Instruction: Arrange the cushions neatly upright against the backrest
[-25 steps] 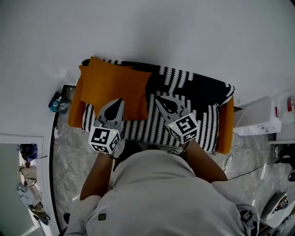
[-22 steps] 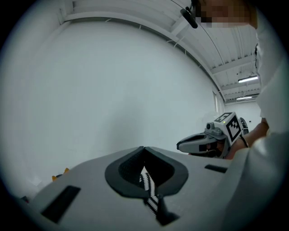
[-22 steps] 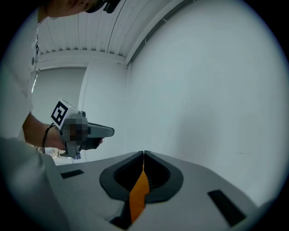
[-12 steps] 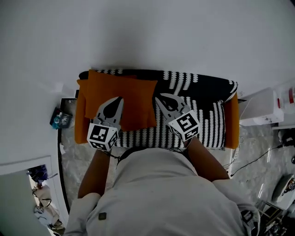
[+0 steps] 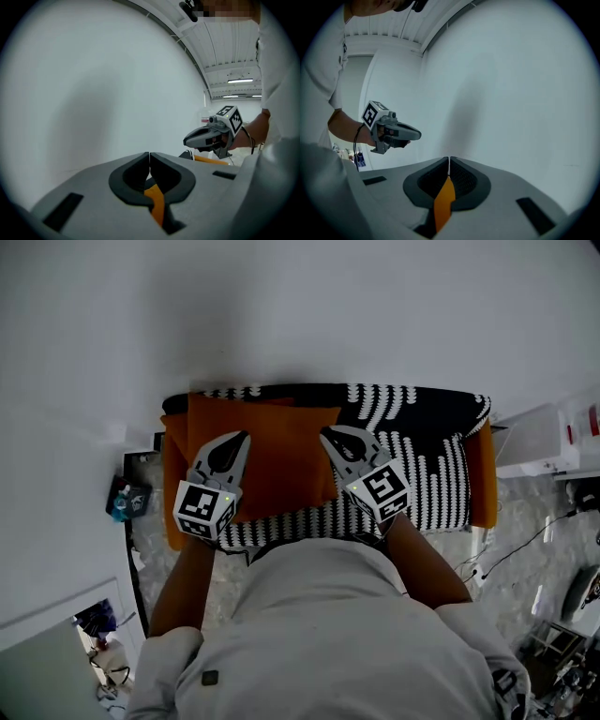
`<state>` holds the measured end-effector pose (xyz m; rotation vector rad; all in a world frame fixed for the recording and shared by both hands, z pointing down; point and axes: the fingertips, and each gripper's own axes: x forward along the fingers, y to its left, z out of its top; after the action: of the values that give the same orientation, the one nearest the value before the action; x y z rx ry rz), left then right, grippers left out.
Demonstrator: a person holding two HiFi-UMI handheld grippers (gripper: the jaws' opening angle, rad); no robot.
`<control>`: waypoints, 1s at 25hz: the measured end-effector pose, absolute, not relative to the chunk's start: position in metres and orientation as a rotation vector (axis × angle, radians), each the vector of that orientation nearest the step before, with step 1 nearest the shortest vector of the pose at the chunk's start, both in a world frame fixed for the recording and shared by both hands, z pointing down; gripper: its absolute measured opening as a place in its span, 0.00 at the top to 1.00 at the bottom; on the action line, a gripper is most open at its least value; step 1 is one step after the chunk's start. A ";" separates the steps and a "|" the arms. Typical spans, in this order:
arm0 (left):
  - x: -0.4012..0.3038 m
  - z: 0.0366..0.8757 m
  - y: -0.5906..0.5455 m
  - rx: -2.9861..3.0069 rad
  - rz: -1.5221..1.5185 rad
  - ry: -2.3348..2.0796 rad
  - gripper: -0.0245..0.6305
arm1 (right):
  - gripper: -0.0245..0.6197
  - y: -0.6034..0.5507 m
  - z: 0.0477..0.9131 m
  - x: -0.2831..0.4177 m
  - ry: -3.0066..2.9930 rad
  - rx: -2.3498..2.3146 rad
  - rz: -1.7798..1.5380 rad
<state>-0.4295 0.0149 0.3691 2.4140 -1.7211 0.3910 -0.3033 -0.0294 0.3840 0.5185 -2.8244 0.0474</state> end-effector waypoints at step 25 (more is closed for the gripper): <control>-0.505 0.511 -0.058 2.585 1.029 -1.081 0.85 | 0.79 -0.104 0.506 -0.388 -2.583 0.254 0.023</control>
<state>-0.5048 -0.0577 0.5113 2.5846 -1.0813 1.0292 -0.3876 -0.1042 0.5062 0.2543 -2.5826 0.0235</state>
